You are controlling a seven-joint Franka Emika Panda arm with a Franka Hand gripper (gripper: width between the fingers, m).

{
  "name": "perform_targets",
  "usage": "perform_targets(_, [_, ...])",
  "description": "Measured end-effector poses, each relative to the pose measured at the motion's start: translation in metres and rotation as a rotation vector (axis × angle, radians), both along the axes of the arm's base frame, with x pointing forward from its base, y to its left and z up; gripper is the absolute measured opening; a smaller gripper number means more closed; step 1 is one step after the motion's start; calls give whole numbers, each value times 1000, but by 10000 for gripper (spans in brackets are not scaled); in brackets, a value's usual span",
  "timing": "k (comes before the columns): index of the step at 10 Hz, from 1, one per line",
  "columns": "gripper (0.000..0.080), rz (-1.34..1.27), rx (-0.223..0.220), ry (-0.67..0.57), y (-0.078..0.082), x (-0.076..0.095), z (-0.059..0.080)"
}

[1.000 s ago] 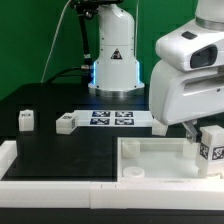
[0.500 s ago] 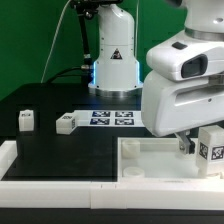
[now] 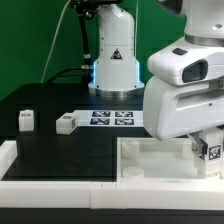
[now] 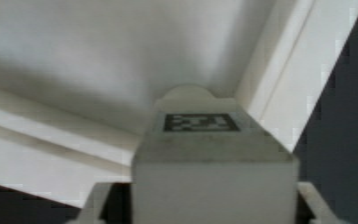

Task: Assemble one leg

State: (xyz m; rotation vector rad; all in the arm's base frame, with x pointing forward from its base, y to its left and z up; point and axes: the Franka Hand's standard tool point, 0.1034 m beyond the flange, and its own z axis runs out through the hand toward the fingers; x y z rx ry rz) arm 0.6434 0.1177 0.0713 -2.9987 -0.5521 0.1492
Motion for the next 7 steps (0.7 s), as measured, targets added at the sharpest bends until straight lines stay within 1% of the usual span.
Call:
perform_targets(3, [291, -78, -8, 6, 0, 0, -1])
perform_targets(4, [291, -182, -21, 13, 1, 0, -1])
perform_targets(5, [291, -412, -48, 7, 1, 1, -2])
perform_targets(7, [291, -713, -87, 13, 0, 1, -2])
